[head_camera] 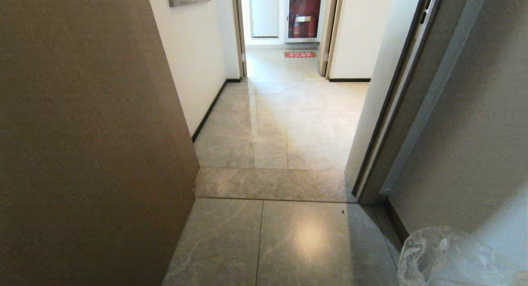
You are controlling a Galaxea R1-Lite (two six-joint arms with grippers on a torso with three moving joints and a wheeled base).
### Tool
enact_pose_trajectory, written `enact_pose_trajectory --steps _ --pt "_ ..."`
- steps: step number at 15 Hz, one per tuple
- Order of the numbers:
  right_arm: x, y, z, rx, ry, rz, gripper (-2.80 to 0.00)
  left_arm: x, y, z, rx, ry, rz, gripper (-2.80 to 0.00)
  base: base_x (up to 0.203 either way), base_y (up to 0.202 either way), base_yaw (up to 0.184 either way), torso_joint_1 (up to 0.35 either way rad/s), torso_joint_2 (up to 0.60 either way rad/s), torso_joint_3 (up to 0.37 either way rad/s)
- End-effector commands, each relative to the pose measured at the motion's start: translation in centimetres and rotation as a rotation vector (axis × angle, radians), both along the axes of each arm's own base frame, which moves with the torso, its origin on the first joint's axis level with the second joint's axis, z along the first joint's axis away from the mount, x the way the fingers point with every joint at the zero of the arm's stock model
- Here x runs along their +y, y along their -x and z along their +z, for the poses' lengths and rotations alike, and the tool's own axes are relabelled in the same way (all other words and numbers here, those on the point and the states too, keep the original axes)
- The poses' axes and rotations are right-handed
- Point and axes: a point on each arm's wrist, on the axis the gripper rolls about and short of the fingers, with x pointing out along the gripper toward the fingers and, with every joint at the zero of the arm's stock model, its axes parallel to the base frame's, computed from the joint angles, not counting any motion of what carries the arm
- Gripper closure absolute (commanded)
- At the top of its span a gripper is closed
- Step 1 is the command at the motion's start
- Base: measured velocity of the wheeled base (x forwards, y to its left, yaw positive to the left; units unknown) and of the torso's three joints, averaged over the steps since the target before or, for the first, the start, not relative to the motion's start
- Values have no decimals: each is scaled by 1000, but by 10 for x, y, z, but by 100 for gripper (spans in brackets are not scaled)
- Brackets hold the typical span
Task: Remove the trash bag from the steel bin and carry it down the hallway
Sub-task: Put the trash bag at the door
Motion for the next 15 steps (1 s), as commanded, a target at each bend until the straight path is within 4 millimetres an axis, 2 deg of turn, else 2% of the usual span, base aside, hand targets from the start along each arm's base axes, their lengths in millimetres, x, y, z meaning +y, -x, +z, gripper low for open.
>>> enact_pose_trajectory --steps 1,15 --pt "0 0 0 2 -1 0 0 0 0 0 0 1 0 0 194 0 -1 0 2 2" --pt "0 0 0 2 0 0 0 0 0 0 0 1 0 0 194 0 1 1 1 3"
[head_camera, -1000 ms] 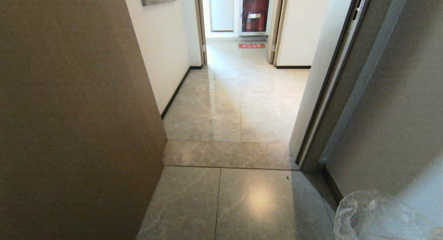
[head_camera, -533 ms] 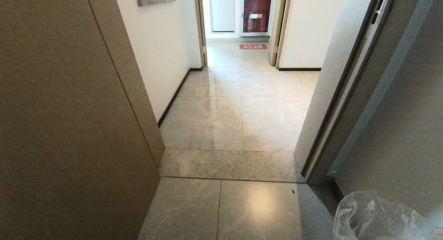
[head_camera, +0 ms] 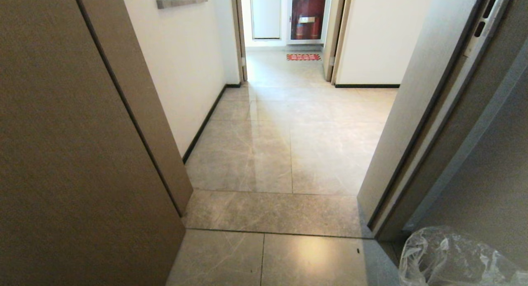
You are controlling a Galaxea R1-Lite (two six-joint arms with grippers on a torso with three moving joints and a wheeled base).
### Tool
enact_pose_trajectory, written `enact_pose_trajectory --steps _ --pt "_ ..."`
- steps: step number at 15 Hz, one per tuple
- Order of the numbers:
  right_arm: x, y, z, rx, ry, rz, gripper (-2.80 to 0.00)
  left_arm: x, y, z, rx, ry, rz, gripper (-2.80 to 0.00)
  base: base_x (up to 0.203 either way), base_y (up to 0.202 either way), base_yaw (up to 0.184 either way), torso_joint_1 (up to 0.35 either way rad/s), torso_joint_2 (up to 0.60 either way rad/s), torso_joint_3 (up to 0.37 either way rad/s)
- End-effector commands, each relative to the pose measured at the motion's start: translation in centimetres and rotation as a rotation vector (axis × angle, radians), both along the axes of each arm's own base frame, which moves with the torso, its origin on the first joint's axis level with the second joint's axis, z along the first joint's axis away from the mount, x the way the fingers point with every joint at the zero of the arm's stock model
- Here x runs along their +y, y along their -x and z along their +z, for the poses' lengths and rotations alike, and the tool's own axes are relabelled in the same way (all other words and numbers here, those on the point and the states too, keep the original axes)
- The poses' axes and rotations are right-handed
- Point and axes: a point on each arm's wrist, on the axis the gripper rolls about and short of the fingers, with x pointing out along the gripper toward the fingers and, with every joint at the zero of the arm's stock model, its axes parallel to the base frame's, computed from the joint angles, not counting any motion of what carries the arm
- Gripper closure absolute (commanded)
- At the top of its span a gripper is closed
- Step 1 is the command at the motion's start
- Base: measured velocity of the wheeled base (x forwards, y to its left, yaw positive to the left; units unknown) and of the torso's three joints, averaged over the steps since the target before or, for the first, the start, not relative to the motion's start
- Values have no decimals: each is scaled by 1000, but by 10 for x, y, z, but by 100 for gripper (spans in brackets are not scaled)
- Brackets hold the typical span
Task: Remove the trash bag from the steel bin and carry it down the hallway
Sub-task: Put the trash bag at the door
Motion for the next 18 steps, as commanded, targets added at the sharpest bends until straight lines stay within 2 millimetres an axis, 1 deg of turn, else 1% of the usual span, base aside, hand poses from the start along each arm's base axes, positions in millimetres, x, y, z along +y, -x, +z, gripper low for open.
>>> enact_pose_trajectory --steps 1,18 --pt "0 0 0 2 -1 1 0 0 0 0 0 1 0 0 193 0 0 4 0 2" --pt "0 0 0 2 1 1 0 0 0 0 1 1 0 0 192 0 1 1 3 3"
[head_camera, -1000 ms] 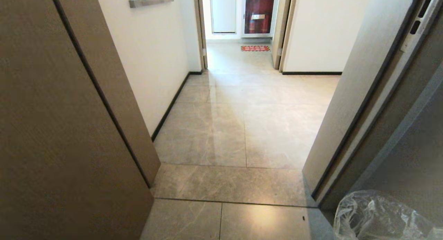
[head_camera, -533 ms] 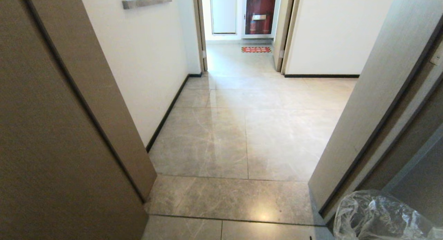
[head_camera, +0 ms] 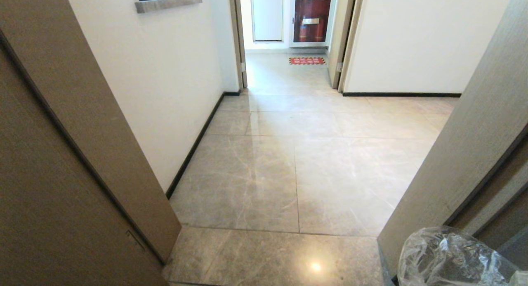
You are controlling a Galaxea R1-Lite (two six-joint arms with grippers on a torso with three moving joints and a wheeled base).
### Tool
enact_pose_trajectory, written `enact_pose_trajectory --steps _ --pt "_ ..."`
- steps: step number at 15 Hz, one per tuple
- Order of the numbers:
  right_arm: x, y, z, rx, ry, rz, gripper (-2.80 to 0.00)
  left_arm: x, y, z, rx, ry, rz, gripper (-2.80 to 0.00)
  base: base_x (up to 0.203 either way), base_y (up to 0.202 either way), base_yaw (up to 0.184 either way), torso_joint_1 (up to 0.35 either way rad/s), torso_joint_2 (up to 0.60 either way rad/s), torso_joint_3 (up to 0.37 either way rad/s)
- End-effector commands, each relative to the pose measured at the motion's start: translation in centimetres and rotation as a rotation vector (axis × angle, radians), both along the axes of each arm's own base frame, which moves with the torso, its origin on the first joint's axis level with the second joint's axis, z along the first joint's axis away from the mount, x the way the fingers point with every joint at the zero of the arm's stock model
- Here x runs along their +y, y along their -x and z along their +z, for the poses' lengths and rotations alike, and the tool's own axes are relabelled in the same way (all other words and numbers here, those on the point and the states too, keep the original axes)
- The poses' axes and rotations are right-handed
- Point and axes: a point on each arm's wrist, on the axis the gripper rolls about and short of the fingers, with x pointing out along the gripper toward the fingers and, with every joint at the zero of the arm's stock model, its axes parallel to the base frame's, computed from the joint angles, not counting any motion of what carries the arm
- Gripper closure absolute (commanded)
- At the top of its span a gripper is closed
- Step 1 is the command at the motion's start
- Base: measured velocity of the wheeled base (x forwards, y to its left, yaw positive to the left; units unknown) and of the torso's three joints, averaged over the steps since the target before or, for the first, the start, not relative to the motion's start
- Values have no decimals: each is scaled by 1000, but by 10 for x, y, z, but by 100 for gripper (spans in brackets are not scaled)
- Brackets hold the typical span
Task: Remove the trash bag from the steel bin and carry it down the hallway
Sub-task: Put the trash bag at the door
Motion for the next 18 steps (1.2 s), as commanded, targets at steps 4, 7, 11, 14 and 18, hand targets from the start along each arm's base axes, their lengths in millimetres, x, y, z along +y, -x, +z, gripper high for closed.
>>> enact_pose_trajectory --steps 4,7,11,14,18 --pt "0 0 0 2 0 1 0 0 0 0 2 0 0 0 193 0 1 3 1 2" --pt "0 0 0 2 0 1 0 0 0 0 1 0 0 0 193 0 2 3 2 4" --pt "0 0 -1 3 1 1 0 0 0 0 0 0 0 0 192 0 1 2 0 2" --pt "0 0 0 2 0 1 0 0 0 0 2 -1 0 0 195 0 2 2 2 4" --pt "0 0 0 2 1 1 0 0 0 0 2 -1 0 0 192 0 1 0 2 0"
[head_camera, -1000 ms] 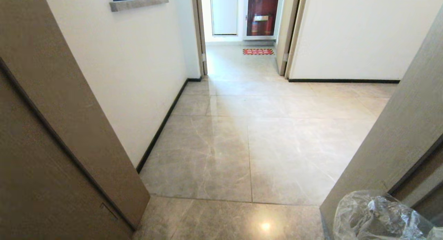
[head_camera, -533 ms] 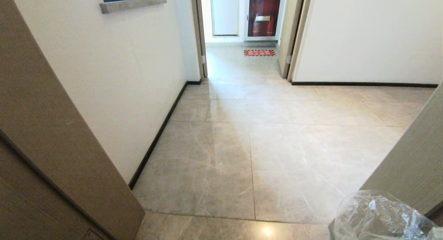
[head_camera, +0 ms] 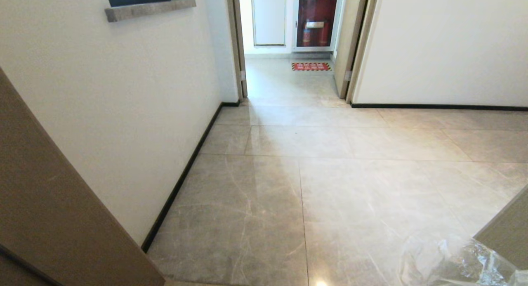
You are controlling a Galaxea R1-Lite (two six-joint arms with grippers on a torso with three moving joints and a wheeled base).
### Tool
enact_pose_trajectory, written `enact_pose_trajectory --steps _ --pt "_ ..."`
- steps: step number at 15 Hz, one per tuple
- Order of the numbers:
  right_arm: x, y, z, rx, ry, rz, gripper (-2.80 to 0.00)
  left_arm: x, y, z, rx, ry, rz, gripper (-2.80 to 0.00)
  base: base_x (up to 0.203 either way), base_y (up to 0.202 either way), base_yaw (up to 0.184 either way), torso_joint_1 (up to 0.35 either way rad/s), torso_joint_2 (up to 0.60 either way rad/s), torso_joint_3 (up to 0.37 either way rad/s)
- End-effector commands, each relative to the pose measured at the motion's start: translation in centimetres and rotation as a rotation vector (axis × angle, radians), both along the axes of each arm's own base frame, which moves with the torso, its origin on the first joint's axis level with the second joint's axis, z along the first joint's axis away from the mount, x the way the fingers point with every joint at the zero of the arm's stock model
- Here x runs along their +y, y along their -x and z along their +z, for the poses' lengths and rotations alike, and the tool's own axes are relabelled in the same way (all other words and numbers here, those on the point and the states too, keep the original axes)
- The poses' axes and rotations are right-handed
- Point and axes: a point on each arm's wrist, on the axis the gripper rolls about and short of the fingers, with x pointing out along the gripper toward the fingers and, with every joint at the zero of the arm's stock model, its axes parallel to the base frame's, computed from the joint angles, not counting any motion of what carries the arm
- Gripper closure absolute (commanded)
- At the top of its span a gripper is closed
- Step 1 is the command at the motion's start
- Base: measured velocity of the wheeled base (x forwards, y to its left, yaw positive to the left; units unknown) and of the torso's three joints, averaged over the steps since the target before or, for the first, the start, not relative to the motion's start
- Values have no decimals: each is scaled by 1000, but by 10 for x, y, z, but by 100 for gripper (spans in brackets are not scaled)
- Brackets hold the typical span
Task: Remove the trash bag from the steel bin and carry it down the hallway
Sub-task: Put the trash bag at the door
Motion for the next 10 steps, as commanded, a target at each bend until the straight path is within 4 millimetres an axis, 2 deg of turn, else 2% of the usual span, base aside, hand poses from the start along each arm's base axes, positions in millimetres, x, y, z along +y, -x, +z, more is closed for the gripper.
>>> enact_pose_trajectory --steps 1,10 --pt "0 0 0 3 0 0 0 0 0 -1 3 0 0 0 172 0 2 -2 2 7" --pt "0 0 0 3 1 0 0 0 0 0 2 2 0 0 191 0 0 3 3 3"
